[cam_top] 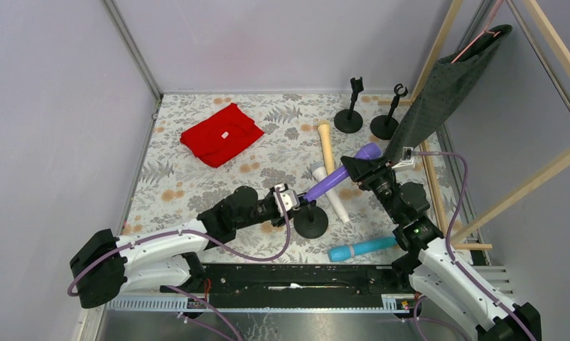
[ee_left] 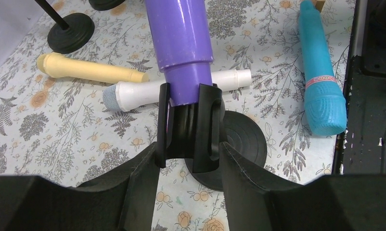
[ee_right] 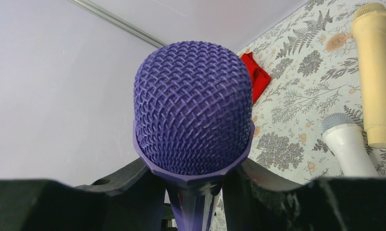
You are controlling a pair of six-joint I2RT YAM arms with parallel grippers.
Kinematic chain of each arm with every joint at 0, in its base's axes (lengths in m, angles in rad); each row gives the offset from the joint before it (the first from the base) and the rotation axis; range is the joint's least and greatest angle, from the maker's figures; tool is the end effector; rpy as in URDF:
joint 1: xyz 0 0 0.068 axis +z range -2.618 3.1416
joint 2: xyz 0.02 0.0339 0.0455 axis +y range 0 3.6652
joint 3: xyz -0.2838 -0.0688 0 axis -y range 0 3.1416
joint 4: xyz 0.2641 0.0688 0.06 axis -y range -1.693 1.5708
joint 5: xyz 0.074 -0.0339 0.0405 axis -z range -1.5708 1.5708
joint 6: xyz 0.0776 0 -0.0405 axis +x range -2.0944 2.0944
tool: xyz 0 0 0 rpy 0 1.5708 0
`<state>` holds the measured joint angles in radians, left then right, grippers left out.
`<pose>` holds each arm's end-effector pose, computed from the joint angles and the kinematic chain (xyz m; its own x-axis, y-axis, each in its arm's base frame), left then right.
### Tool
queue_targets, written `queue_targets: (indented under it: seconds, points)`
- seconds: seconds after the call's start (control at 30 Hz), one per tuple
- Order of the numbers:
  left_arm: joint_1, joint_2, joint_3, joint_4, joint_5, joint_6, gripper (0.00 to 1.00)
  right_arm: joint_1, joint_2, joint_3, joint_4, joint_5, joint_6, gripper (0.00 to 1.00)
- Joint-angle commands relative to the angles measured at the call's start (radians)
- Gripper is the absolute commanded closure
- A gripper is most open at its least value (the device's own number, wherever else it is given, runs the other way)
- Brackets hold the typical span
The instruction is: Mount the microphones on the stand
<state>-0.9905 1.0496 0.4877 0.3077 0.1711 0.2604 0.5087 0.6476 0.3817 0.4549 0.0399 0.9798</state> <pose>0.1423 -0.2412 0.2318 0.1022 0.3068 -0.9463 0.9191 0.3347 0.2078 0.1876 0.1011 0.3017 -0.2843 0.7915 -0.5410 -0.3883 0.4209 0.8198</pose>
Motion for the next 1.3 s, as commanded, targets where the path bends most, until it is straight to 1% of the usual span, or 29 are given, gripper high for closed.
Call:
queue_targets:
  seconds: [0.0,0.17,0.4,0.53,0.63,0.77,0.87,0.97,1.0,1.13,1.27]
  points:
    - [-0.004,0.014,0.053,0.050,0.020,-0.013,0.49,0.012,0.003,0.001,0.077,0.000,0.001,1.00]
    - [-0.004,0.023,0.057,0.055,0.026,-0.023,0.49,0.052,0.020,-0.002,0.085,0.025,-0.015,1.00]
    - [-0.004,0.027,0.056,0.062,0.028,-0.032,0.50,0.167,0.034,-0.022,0.095,0.142,-0.078,1.00]
    - [-0.004,0.033,0.058,0.065,0.029,-0.032,0.51,0.213,0.035,-0.036,0.097,0.194,-0.108,1.00]
    - [-0.004,0.040,0.060,0.065,0.031,-0.033,0.52,0.230,0.045,-0.036,0.099,0.199,-0.121,1.00]
    - [-0.004,0.039,0.052,0.066,0.032,-0.035,0.56,0.245,0.060,-0.023,0.088,0.195,-0.151,1.00]
    - [-0.004,0.034,0.041,0.075,0.029,-0.040,0.59,0.257,0.062,-0.005,0.063,0.199,-0.188,1.00]
    - [-0.004,0.033,0.033,0.084,0.027,-0.042,0.59,0.269,0.060,0.007,0.033,0.214,-0.238,1.00]
    - [-0.004,0.034,0.030,0.086,0.025,-0.042,0.59,0.271,0.058,0.008,0.026,0.222,-0.253,1.00]
    - [-0.004,0.038,0.025,0.108,0.004,-0.055,0.49,0.278,0.042,0.006,0.005,0.257,-0.288,1.00]
    - [-0.004,0.038,0.008,0.146,0.007,-0.064,0.45,0.278,0.035,0.003,0.007,0.265,-0.297,1.00]
